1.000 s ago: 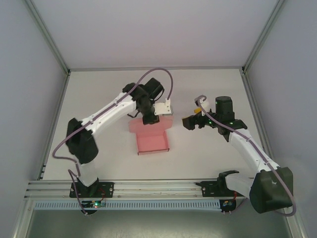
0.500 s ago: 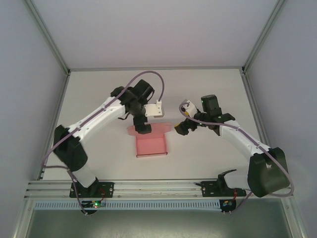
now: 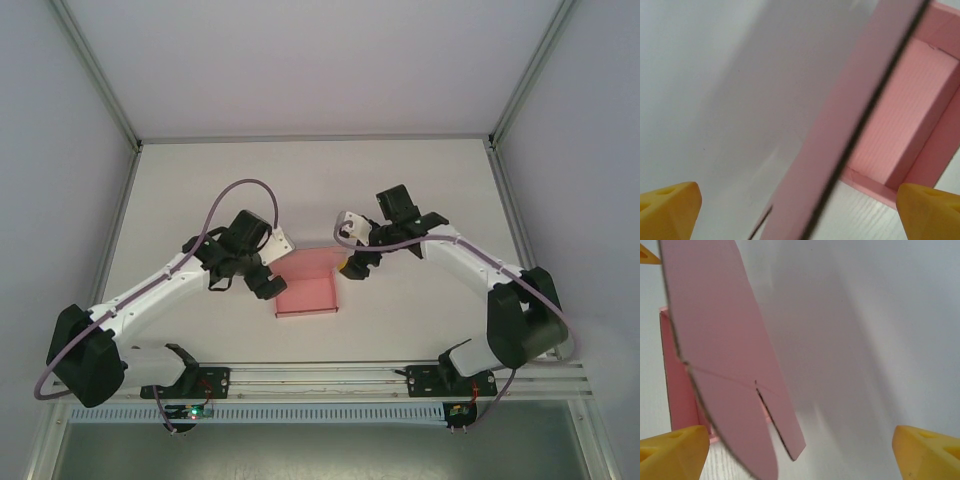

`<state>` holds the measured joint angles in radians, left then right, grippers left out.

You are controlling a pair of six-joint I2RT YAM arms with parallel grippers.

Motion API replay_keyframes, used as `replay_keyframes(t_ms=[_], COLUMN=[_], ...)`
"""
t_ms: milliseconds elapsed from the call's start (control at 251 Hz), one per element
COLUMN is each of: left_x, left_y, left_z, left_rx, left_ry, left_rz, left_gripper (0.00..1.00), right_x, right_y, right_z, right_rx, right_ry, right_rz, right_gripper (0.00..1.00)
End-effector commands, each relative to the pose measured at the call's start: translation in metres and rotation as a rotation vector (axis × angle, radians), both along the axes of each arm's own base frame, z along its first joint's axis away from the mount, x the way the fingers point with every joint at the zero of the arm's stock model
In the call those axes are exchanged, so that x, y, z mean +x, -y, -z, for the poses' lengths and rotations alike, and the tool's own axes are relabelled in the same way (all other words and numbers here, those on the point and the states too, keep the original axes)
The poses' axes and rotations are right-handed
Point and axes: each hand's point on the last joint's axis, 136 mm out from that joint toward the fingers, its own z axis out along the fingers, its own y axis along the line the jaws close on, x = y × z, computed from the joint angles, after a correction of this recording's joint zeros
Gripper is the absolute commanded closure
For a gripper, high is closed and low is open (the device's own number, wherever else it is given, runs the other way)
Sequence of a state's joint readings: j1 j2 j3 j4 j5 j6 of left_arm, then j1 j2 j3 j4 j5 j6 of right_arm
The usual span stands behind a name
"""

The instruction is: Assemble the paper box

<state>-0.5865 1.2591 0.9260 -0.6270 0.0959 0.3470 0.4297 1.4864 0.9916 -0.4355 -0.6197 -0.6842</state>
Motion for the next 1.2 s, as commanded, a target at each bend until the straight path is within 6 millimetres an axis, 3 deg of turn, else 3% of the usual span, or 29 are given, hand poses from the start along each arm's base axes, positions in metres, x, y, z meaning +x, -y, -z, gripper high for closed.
replay_keyframes(t_ms=[0, 76, 176, 279, 383, 471, 547, 714, 834, 970, 1197], left_x=[0.024, 0.024, 0.025, 0.023, 0.024, 0.028, 0.036, 0.07, 0.087, 0.106, 0.158], left_y=[0.001, -0.003, -0.006, -0.01, -0.011, -0.009, -0.007, -0.008, 0.005, 0.018, 0.025], left_z=[-0.01, -0.003, -0.001, 0.005, 0.008, 0.008, 0.006, -0.007, -0.013, -0.01, -0.021], left_rx=[-0.044, -0.008, 0.003, 0.025, 0.043, 0.04, 0.04, 0.052, -0.003, -0.05, -0.079], left_ry=[0.081, 0.07, 0.032, 0.009, -0.01, -0.023, -0.016, 0.055, 0.045, 0.012, 0.053], left_rz=[-0.075, -0.057, -0.059, -0.061, -0.072, -0.086, -0.109, -0.234, -0.284, -0.374, -0.588], left_gripper=[0.0, 0.0, 0.13, 0.27, 0.53, 0.82, 0.97, 1.0, 1.0, 1.0, 1.0], right_x=[-0.008, -0.013, -0.008, -0.003, 0.001, 0.004, 0.009, 0.043, 0.069, 0.083, 0.106], right_y=[-0.01, -0.013, -0.015, -0.017, -0.018, -0.019, -0.018, -0.007, 0.007, 0.009, 0.019], right_z=[-0.004, -0.002, 0.001, 0.004, 0.011, 0.011, 0.009, -0.004, -0.016, -0.019, -0.022], right_rx=[0.025, 0.033, 0.017, 0.005, -0.025, -0.038, -0.044, -0.06, -0.041, 0.011, 0.067], right_ry=[-0.017, -0.034, -0.047, -0.055, -0.059, -0.067, -0.057, 0.029, 0.038, -0.02, -0.048], right_rz=[-0.095, -0.138, -0.137, -0.126, -0.114, -0.094, -0.065, 0.177, 0.392, 0.54, 0.767], right_gripper=[0.09, 0.13, 0.25, 0.47, 0.71, 0.84, 0.94, 1.0, 1.0, 1.0, 1.0])
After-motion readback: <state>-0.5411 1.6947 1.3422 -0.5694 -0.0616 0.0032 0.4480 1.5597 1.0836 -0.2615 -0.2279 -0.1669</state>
